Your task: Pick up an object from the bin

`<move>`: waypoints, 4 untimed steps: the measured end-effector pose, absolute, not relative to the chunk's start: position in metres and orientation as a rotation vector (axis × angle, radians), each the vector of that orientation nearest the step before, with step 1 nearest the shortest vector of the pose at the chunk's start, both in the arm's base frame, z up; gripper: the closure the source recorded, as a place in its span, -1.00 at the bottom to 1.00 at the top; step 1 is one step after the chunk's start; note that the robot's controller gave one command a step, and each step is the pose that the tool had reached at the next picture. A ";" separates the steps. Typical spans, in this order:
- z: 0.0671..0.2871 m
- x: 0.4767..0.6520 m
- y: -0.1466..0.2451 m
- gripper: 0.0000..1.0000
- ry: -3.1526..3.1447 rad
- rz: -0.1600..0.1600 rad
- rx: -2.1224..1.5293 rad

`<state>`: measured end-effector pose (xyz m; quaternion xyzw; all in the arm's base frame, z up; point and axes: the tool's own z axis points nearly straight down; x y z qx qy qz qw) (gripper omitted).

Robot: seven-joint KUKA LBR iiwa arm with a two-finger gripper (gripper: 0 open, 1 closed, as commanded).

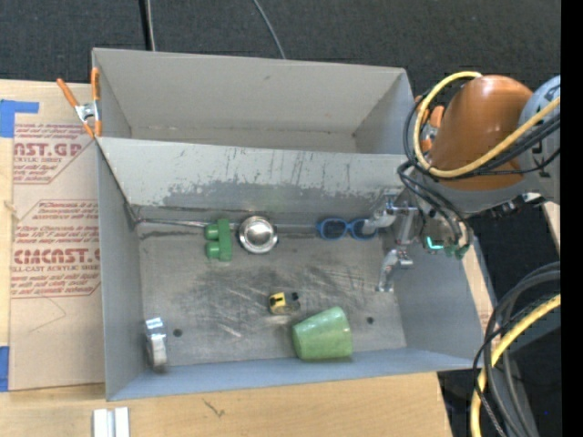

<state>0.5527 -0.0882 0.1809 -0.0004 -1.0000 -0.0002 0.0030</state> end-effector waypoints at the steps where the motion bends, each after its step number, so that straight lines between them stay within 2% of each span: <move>1: 0.100 0.532 -0.064 -1.00 -3.062 -0.005 0.683; 2: 0.086 0.516 0.001 -1.00 -3.034 -0.001 0.839; 3: 0.078 0.509 0.012 -1.00 -3.003 0.007 0.950; 4: 0.078 0.508 0.013 1.00 -3.000 0.002 0.952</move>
Offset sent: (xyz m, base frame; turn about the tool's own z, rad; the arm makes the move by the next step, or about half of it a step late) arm -0.0197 0.0217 -0.0779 -0.4378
